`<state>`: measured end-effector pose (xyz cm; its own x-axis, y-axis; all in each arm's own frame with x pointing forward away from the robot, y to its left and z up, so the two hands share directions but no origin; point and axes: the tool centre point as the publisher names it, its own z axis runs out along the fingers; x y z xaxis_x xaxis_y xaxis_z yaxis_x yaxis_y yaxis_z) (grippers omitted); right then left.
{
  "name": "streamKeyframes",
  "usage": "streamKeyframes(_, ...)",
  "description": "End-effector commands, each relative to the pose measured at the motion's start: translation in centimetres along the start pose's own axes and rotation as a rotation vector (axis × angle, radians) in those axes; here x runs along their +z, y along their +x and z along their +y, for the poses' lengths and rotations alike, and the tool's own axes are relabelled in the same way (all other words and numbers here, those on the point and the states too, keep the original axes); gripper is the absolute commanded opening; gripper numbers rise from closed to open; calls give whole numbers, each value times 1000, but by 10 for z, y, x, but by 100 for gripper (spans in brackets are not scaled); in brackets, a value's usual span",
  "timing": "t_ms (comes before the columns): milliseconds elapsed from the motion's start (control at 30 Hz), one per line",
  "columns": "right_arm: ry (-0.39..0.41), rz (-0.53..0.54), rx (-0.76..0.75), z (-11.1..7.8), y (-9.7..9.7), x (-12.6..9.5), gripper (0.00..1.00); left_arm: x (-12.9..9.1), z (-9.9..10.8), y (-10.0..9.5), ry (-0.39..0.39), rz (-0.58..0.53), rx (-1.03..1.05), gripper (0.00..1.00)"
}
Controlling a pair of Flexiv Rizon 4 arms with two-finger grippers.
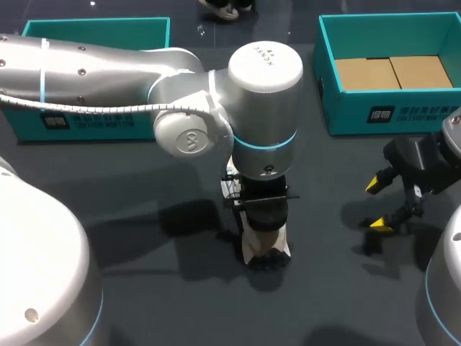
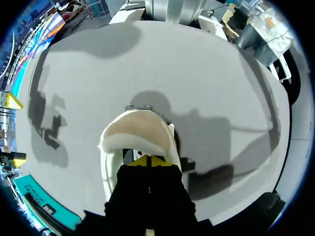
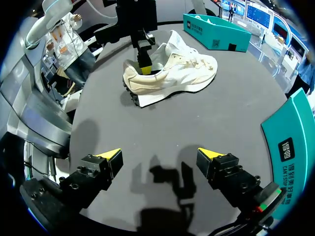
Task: Take the shoe out of the shoebox, open the shoe tongue, remove and reinsert the insole, then place the shoe into the shoebox
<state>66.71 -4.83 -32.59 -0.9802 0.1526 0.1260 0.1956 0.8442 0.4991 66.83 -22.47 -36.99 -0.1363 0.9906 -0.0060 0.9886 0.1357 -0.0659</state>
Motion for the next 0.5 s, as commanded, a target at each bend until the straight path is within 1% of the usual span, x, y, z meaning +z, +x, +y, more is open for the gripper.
streamKeyframes(33,1,-2,0,0,1,0,100,7,-6,-1,-53,99,1,0)
streamKeyframes(167,1,-2,0,0,1,0,100,27,-2,-5,-15,139,-14,0)
streamKeyframes(333,1,-2,0,0,1,0,100,44,2,-9,11,140,-44,0)
streamKeyframes(400,1,-2,0,0,1,0,100,45,2,-10,13,139,-51,0)
streamKeyframes(500,1,-2,0,0,1,0,100,32,-1,-11,10,105,-46,0)
